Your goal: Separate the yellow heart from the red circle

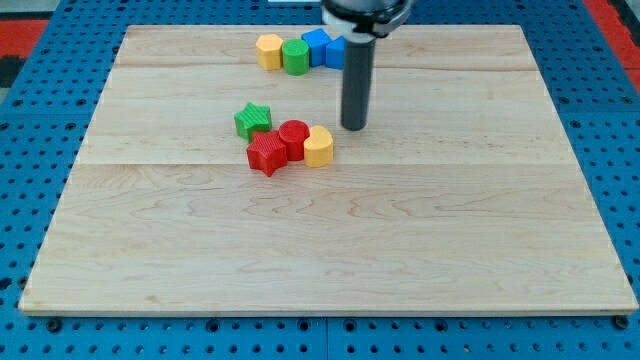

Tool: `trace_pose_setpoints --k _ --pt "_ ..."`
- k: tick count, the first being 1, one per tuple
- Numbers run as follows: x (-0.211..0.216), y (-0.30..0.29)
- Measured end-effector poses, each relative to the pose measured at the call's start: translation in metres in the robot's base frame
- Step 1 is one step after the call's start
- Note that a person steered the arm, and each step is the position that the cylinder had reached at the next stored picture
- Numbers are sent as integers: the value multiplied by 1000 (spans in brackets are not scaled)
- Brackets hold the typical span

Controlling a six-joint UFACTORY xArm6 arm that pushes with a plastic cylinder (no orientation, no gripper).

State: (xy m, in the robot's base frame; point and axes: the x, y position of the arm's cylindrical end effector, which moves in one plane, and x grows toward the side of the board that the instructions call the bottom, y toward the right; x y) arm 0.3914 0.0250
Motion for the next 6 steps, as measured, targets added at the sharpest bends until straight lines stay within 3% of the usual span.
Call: trace_pose_setpoints --k 1,2,3,4,5,6 --pt "23 -30" --pt "36 2" --pt "78 20" --pt "118 -12" --pt "116 -70" --pt "81 -63"
